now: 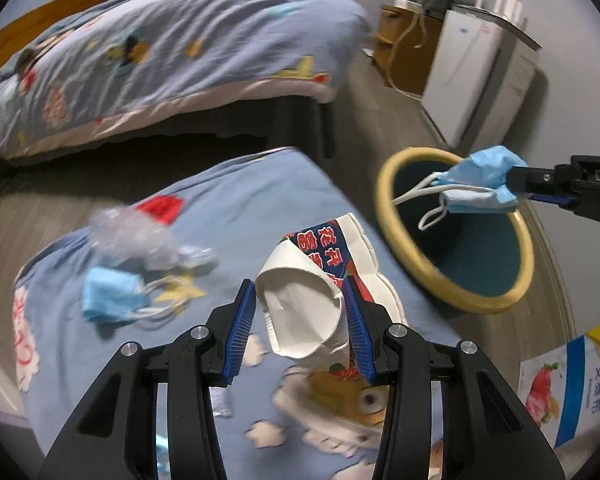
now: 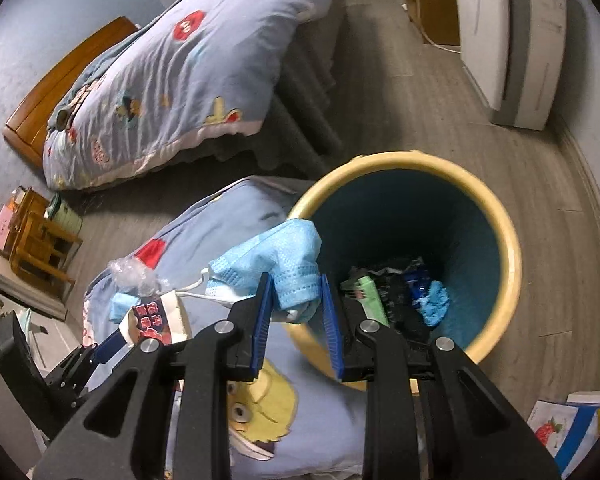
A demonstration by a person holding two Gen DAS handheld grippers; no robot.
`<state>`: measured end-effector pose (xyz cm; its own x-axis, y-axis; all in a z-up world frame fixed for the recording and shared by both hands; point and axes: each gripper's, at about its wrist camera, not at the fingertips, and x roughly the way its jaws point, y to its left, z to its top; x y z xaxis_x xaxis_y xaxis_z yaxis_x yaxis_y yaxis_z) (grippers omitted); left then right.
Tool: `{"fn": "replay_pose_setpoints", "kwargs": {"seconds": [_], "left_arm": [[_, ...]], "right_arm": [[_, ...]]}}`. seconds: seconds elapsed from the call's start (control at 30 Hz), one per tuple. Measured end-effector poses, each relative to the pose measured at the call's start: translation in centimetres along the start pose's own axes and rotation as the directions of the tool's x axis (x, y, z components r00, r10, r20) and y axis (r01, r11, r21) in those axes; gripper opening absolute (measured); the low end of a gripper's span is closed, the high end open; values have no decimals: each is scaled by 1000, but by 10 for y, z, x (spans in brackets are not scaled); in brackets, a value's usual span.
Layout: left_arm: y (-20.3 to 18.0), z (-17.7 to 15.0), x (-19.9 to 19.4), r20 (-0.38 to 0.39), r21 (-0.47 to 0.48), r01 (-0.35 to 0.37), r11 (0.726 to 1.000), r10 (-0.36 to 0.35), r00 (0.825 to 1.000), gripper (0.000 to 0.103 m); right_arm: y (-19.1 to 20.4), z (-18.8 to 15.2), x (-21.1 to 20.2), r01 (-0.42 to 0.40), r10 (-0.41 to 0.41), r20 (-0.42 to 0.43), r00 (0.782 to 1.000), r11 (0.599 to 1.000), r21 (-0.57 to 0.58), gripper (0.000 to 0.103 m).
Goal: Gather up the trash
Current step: 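Carry the mask and wrapper over the bin and open both tools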
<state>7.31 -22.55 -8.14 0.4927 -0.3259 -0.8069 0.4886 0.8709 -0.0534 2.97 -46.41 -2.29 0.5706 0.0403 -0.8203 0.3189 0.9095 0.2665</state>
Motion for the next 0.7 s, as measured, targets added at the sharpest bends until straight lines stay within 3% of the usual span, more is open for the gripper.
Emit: {"fn": "replay_pose_setpoints", "kwargs": {"seconds": [0.23, 0.7], "left_arm": [[-44, 10, 13, 10, 51, 47, 998, -48, 999, 46], [-78, 25, 43, 6, 37, 126, 991, -126, 992, 46]], "right_arm": [[-36, 3, -6, 29, -30, 15, 999, 998, 50, 24], [-83, 4, 0, 105, -107, 9, 994, 985, 137, 25]]}}
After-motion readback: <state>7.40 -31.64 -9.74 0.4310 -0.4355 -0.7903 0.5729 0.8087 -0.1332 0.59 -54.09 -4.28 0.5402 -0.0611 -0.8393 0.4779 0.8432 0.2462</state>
